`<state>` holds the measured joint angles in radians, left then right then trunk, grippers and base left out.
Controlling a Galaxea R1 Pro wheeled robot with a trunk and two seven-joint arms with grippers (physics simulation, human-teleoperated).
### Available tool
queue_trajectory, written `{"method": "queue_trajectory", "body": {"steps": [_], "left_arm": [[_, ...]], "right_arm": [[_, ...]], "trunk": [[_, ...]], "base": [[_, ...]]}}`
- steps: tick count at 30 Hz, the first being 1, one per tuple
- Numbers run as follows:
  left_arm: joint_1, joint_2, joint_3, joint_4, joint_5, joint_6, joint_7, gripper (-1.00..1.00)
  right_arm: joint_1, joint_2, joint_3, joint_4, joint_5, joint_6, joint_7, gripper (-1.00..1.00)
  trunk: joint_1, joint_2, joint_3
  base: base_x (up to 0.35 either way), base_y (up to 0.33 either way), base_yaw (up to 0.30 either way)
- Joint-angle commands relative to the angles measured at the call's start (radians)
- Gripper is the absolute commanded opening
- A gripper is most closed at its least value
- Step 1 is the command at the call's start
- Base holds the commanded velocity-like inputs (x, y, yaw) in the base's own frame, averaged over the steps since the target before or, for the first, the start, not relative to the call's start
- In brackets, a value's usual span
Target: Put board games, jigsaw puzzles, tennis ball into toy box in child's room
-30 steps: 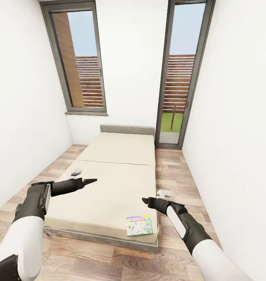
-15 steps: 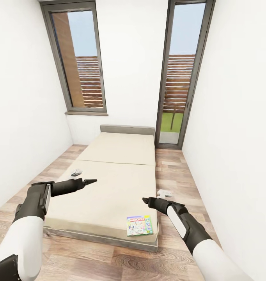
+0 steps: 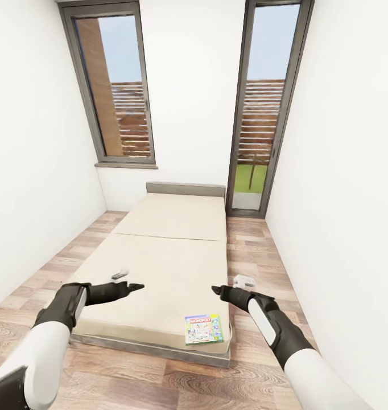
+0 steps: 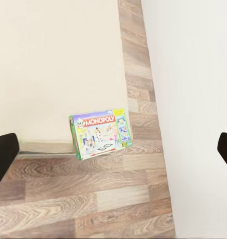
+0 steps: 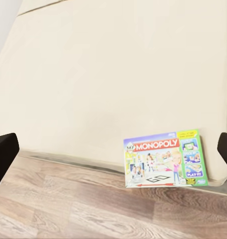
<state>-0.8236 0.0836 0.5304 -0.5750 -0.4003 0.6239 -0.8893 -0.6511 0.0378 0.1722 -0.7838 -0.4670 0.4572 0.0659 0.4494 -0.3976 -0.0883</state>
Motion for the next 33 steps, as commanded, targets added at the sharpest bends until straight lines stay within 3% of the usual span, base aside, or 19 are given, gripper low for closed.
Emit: {"method": "queue_trajectory", "body": {"steps": [1, 8, 13, 15, 29, 33], "left_arm": [[-0.002, 0.001, 0.007, 0.03, -0.007, -0.014, 0.015, 1.0], [-0.001, 0.014, 0.007, 0.292, -0.006, -0.181, 0.217, 1.0], [0.0, 0.01, 0.007, 0.407, 0.001, -0.269, 0.356, 1.0], [0.004, 0.007, 0.007, 0.429, 0.004, -0.284, 0.386, 1.0], [0.009, -0.007, 0.01, 0.453, 0.008, -0.287, 0.413, 1.0], [0.015, -0.02, 0.011, 0.455, 0.007, -0.287, 0.415, 1.0]], "right_arm": [[-0.001, 0.0, -0.002, -0.001, -0.001, 0.004, 0.001, 1.0], [-0.001, -0.001, -0.022, -0.005, -0.002, 0.005, 0.001, 1.0], [0.0, -0.001, -0.025, -0.021, -0.002, 0.006, 0.001, 1.0], [0.0, -0.001, -0.026, -0.024, -0.002, 0.006, 0.0, 1.0], [0.001, -0.001, -0.027, -0.029, -0.001, 0.002, 0.0, 1.0], [0.003, 0.0, -0.026, -0.058, -0.001, 0.006, 0.001, 1.0]], "trunk": [[0.001, -0.002, -0.002], [0.001, -0.002, -0.002], [0.001, -0.002, -0.002], [0.001, -0.002, -0.002], [0.001, -0.002, -0.002], [0.016, -0.03, -0.015]], "base": [[0.0, 0.0, 0.0], [0.0, 0.0, 0.0], [0.0, 0.0, 0.0], [0.0, 0.0, 0.0], [0.0, 0.0, 0.0], [0.0, 0.0, 0.0]]}}
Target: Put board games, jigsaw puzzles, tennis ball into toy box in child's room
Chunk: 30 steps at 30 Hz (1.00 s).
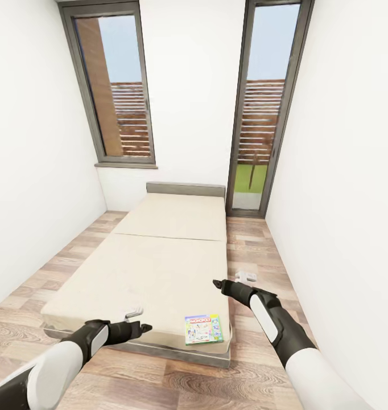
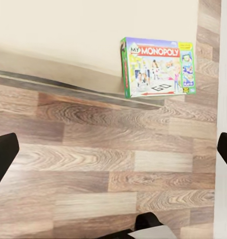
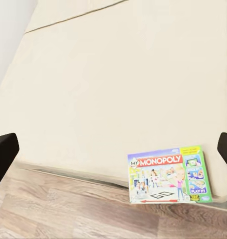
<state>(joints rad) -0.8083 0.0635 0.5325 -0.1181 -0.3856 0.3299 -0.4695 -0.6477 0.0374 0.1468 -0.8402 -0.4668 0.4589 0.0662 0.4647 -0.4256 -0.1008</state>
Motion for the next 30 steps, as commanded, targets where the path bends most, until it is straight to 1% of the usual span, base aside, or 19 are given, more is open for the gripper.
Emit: {"method": "queue_trajectory", "body": {"steps": [1, 4, 5, 6, 7, 8, 9, 11, 14, 17, 18, 23, 28, 30], "left_arm": [[0.001, -0.002, 0.009, -0.002, -0.007, 0.007, -0.005, 1.0], [0.006, -0.004, 0.01, -0.001, -0.006, 0.006, -0.004, 1.0], [0.007, -0.004, 0.01, -0.001, -0.005, 0.006, -0.004, 1.0], [0.008, -0.005, 0.011, 0.0, -0.005, 0.006, -0.004, 1.0], [0.008, -0.005, 0.011, 0.0, -0.005, 0.006, -0.003, 1.0], [0.009, -0.006, 0.012, 0.0, -0.004, 0.006, -0.003, 1.0], [0.009, -0.006, 0.012, 0.0, -0.004, 0.006, -0.003, 1.0], [0.01, -0.008, 0.013, 0.0, -0.004, 0.006, -0.003, 1.0], [0.01, -0.009, 0.015, 0.0, -0.003, 0.006, -0.003, 1.0], [0.01, -0.009, 0.032, 0.0, 0.01, 0.006, -0.003, 1.0], [0.011, -0.009, 0.046, 0.0, 0.021, 0.006, -0.003, 1.0], [0.011, -0.009, 0.076, 0.0, 0.047, 0.008, -0.004, 1.0], [0.011, -0.003, 0.094, 0.0, 0.054, 0.013, -0.011, 1.0], [0.011, -0.001, 0.109, 0.0, 0.055, 0.016, -0.013, 1.0]], "right_arm": [[0.0, 0.0, 0.0, -0.012, -0.001, 0.006, 0.001, 1.0], [0.004, 0.001, 0.0, -0.065, -0.001, 0.012, 0.001, 1.0], [0.02, 0.001, 0.0, -0.095, -0.002, 0.015, 0.001, 1.0], [0.052, 0.001, 0.0, -0.134, -0.002, 0.021, 0.001, 1.0], [0.072, 0.002, -0.001, -0.159, -0.002, 0.026, 0.001, 1.0], [0.113, 0.003, -0.001, -0.227, -0.002, 0.041, 0.001, 1.0], [0.133, 0.003, -0.001, -0.268, -0.002, 0.051, 0.001, 1.0], [0.201, 0.006, -0.001, -0.446, -0.002, 0.108, -0.001, 1.0], [0.237, 0.01, -0.002, -0.562, -0.005, 0.157, -0.002, 1.0], [0.252, 0.015, -0.005, -0.61, -0.014, 0.178, -0.004, 1.0], [0.256, 0.016, -0.006, -0.622, -0.019, 0.184, -0.004, 1.0], [0.262, 0.015, -0.009, -0.639, -0.025, 0.192, -0.006, 1.0], [0.264, 0.01, -0.011, -0.645, -0.03, 0.193, -0.005, 1.0], [0.264, 0.011, -0.011, -0.646, -0.036, 0.193, -0.005, 1.0]], "trunk": [[0.005, -0.009, -0.005], [0.016, -0.03, -0.015], [0.02, -0.037, -0.018], [0.024, -0.044, -0.021], [0.028, -0.051, -0.024], [0.031, -0.058, -0.027], [0.035, -0.065, -0.03], [0.043, -0.079, -0.037], [0.054, -0.1, -0.046], [0.066, -0.121, -0.056], [0.07, -0.128, -0.059], [0.089, -0.163, -0.074], [0.108, -0.198, -0.09], [0.116, -0.212, -0.096]], "base": [[0.0, 0.0, 0.0], [0.0, 0.0, 0.0], [0.0, 0.0, 0.0], [0.0, 0.0, 0.0], [0.0, 0.0, 0.0], [0.0, 0.0, 0.0], [0.0, 0.0, 0.0], [0.0, 0.0, 0.0], [0.0, 0.0, 0.0], [0.0, 0.0, 0.0], [0.0, 0.0, 0.0], [0.0, 0.0, 0.0], [0.0, 0.0, 0.0], [0.0, 0.0, 0.0]]}}
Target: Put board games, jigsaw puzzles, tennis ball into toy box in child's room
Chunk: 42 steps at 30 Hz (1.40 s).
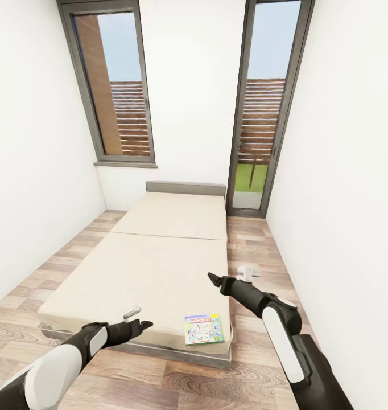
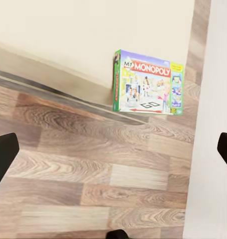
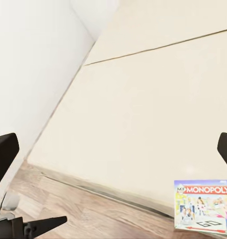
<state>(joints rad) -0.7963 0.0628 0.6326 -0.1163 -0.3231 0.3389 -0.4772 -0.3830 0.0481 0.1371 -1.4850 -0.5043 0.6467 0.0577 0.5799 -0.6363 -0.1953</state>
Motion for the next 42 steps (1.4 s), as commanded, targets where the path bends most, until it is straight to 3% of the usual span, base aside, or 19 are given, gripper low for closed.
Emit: {"method": "queue_trajectory", "body": {"steps": [1, 6, 15, 21, 24, 35, 42], "left_arm": [[0.0, 0.0, 0.014, -0.002, -0.007, 0.008, -0.005, 1.0], [0.011, 0.003, 0.041, -0.002, -0.007, 0.044, -0.008, 1.0], [0.019, 0.001, 0.059, -0.002, -0.005, 0.073, -0.01, 1.0], [0.02, 0.003, 0.146, -0.002, 0.001, 0.094, -0.01, 1.0], [0.02, 0.004, 0.17, -0.003, 0.001, 0.13, -0.012, 1.0], [0.02, 0.011, 0.188, -0.006, 0.002, 0.167, -0.014, 1.0], [0.02, 0.042, 0.188, -0.012, 0.003, 0.201, -0.063, 1.0]], "right_arm": [[-0.001, 0.002, -0.001, -0.001, 0.0, 0.005, 0.003, 1.0], [0.007, 0.009, -0.001, -0.001, -0.004, 0.001, 0.003, 1.0], [0.013, 0.014, -0.001, 0.001, -0.005, -0.001, -0.001, 1.0], [0.013, 0.013, -0.025, 0.002, -0.009, -0.001, 0.0, 1.0], [0.013, 0.013, -0.038, 0.002, -0.023, -0.001, 0.0, 1.0], [0.013, 0.013, -0.064, 0.023, -0.039, -0.043, 0.0, 1.0], [0.013, 0.012, -0.068, 0.036, -0.04, -0.07, 0.002, 1.0]], "trunk": [[0.004, -0.009, -0.005], [0.023, -0.044, -0.021], [0.058, -0.107, -0.049], [0.081, -0.149, -0.068], [0.092, -0.17, -0.077], [0.135, -0.247, -0.111], [0.161, -0.296, -0.133]], "base": [[0.0, 0.0, 0.0], [0.0, 0.0, 0.0], [0.0, 0.0, 0.0], [0.0, 0.0, 0.0], [0.0, 0.0, 0.0], [0.0, 0.0, 0.0], [0.0, 0.0, 0.0]]}}
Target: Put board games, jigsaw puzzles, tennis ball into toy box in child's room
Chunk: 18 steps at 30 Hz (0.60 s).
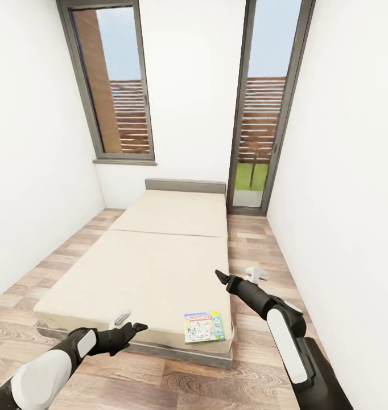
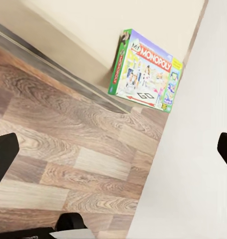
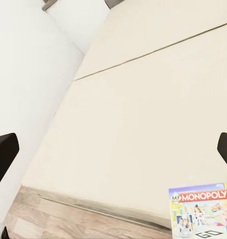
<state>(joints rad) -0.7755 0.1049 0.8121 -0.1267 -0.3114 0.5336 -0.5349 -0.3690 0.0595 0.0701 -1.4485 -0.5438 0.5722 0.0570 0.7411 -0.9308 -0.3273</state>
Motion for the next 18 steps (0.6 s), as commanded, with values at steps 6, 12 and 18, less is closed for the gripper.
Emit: {"method": "queue_trajectory", "body": {"steps": [6, 12, 18], "left_arm": [[-0.001, 0.005, 0.009, -0.002, -0.009, 0.01, -0.026, 1.0], [-0.001, 0.002, 0.007, -0.002, -0.01, 0.006, -0.026, 1.0], [-0.001, -0.001, 0.004, -0.002, -0.01, 0.0, -0.026, 1.0]], "right_arm": [[-0.001, 0.0, -0.003, 0.0, 0.001, 0.003, 0.003, 1.0], [-0.001, 0.0, -0.004, 0.0, 0.0, 0.002, 0.003, 1.0], [-0.001, 0.001, -0.003, 0.0, 0.0, 0.0, 0.003, 1.0]], "trunk": [[0.023, -0.043, -0.02], [0.046, -0.085, -0.039], [0.069, -0.127, -0.058]], "base": [[0.0, 0.0, 0.0], [0.0, 0.0, 0.0], [0.0, 0.0, 0.0]]}}
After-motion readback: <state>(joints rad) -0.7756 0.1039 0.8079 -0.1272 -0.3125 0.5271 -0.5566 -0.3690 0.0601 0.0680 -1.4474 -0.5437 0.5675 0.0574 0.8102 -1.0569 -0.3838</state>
